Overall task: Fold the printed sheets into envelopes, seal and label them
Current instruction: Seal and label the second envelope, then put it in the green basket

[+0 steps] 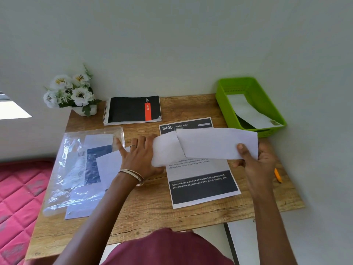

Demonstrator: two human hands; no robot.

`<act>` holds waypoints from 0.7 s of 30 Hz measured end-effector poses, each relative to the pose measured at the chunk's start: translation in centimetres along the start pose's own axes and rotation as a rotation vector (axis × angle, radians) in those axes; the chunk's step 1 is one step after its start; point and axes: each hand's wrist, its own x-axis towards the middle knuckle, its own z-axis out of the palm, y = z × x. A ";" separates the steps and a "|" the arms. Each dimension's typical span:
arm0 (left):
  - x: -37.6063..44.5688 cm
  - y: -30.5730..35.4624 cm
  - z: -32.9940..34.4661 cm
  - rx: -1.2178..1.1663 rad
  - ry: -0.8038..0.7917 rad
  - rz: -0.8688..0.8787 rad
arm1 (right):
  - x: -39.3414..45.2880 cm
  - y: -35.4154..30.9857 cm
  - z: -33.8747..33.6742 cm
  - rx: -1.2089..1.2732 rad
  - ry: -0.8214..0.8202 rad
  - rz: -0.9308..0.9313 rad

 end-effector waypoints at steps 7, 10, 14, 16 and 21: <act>-0.1 -0.1 0.4 0.017 0.046 0.037 | 1.6 0.7 -0.9 -0.052 -0.064 0.063; -0.1 0.2 0.6 0.038 0.014 0.079 | 1.8 0.2 -0.4 -0.051 -0.113 0.048; -0.3 1.4 0.7 -0.001 -0.035 0.100 | 1.3 -0.7 1.5 -0.073 -0.098 0.028; -0.5 1.8 0.8 -0.005 -0.039 0.103 | 0.8 -0.6 2.7 -0.064 -0.055 0.011; -0.4 2.0 0.5 -0.043 -0.058 0.084 | -1.1 0.8 5.3 -0.156 -0.096 -0.075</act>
